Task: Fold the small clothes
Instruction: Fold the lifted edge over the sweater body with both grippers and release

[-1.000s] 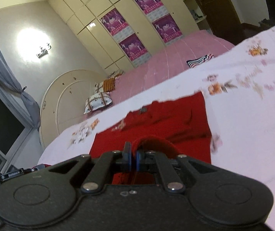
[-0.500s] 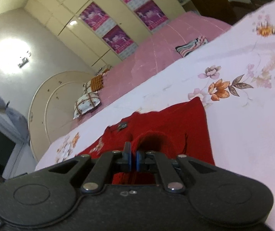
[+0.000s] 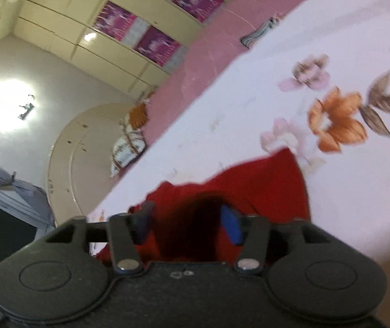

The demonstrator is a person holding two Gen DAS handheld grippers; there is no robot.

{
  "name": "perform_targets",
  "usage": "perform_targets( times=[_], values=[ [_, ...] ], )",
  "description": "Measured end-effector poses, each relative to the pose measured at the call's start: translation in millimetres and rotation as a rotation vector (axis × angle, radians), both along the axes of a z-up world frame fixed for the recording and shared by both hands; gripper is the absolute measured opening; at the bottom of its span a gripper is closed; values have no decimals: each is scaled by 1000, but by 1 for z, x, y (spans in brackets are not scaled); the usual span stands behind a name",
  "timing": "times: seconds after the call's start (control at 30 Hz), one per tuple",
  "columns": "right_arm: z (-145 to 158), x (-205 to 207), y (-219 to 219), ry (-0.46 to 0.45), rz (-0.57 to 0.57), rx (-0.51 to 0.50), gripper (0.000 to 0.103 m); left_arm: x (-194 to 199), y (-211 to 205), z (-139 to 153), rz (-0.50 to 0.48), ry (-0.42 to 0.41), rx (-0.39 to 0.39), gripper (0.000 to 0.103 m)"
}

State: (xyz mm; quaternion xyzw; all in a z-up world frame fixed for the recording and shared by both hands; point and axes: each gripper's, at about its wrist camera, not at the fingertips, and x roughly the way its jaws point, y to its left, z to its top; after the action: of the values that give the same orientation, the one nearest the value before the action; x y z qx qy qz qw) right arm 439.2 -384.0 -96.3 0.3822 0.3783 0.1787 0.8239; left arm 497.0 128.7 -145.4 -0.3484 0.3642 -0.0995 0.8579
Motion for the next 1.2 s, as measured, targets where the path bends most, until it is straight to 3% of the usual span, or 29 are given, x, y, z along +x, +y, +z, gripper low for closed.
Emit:
perform_targets(
  times=[0.1, 0.17, 0.27, 0.43, 0.47, 0.5, 0.53, 0.57, 0.6, 0.7, 0.8, 1.07, 1.2],
  values=[
    [3, 2, 1, -20, 2, -19, 59, 2, -4, 6, 3, -43, 54, 52],
    [9, -3, -3, -58, -11, -32, 59, 3, -9, 13, -7, -65, 129, 58],
    [16, -2, 0, -85, -2, -163, 60, 15, -27, 22, -103, -49, 348, 58],
    [18, 7, 26, -71, 82, -435, 51, 32, -55, 22, -254, -15, 599, 55],
    [18, 8, 32, -77, 102, -473, 47, 32, -60, 22, -274, -21, 643, 48],
    [18, 8, 39, -88, 120, -501, 45, 32, -66, 23, -290, -31, 672, 32],
    [19, 8, 45, -100, 141, -536, 43, 32, -68, 24, -299, -36, 665, 21],
    [19, 7, 53, -112, 172, -576, 34, 31, -71, 26, -300, -41, 660, 10],
    [20, 6, 60, -126, 209, -606, 19, 28, -75, 27, -293, -57, 692, 6],
    [27, -3, 79, -204, 247, -751, 13, 15, -83, 30, -253, -121, 738, 5],
    [39, -16, 90, -293, 204, -850, 7, -1, -76, 36, -167, -198, 691, 5],
    [57, -14, 81, -416, 111, -819, 5, -12, -65, 54, -80, -332, 640, 5],
    [54, -1, 78, -391, 68, -815, 5, 9, -64, 41, -89, -240, 671, 5]
  ],
)
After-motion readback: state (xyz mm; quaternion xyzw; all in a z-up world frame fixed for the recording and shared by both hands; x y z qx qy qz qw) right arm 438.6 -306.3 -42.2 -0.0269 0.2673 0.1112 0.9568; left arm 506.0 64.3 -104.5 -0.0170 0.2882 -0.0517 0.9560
